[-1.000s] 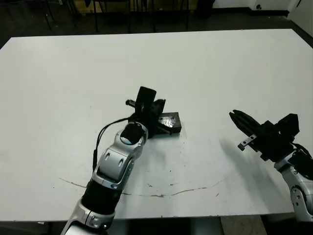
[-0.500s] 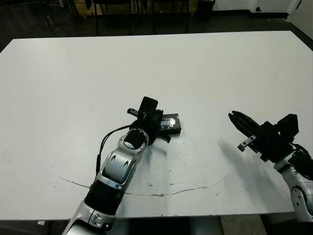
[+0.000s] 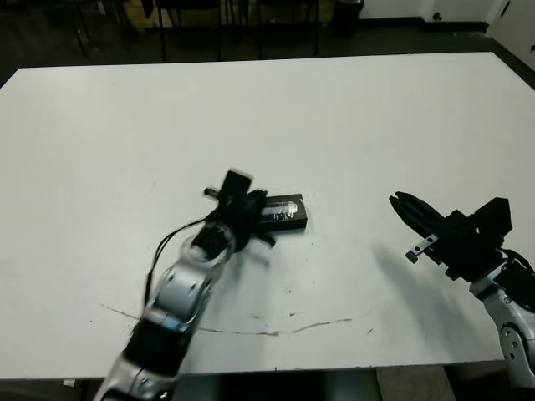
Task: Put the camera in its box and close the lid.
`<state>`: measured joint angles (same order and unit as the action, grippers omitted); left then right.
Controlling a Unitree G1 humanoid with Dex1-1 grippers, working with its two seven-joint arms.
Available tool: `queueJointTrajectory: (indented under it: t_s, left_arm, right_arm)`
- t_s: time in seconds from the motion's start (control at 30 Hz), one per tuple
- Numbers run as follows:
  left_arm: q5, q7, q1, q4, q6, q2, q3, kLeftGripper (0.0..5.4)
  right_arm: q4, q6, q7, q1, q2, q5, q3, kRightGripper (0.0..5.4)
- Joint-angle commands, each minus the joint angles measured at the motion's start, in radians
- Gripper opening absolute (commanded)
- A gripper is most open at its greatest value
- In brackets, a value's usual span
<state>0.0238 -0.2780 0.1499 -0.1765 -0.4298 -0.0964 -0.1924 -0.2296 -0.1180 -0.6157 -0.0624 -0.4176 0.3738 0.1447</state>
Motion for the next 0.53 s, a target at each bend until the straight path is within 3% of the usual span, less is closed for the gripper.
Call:
queueJointTrajectory:
  t_s: [0.03,0.2,0.33,0.53]
  left_arm:
    - [0.061,-0.026,-0.031,-0.073,0.085,-0.061,0.128,0.01]
    - [0.162,-0.035,-0.086,-0.164,0.182,-0.11,0.312,0.01]
    - [0.203,0.022,-0.117,-0.136,0.263,-0.097,0.435,0.01]
    - [0.218,0.095,-0.2,-0.125,0.326,-0.033,0.466,0.01]
  right_arm:
    - [-0.003,-0.006,0.03,-0.021,0.027,0.012,0.012,0.0]
    - [-0.022,0.013,0.098,-0.023,0.053,-0.024,0.009,0.0]
    - [-0.006,0.051,0.122,-0.011,0.095,-0.013,0.009,0.0]
    - [0.056,0.114,0.1,0.025,0.14,0.016,0.003,0.0]
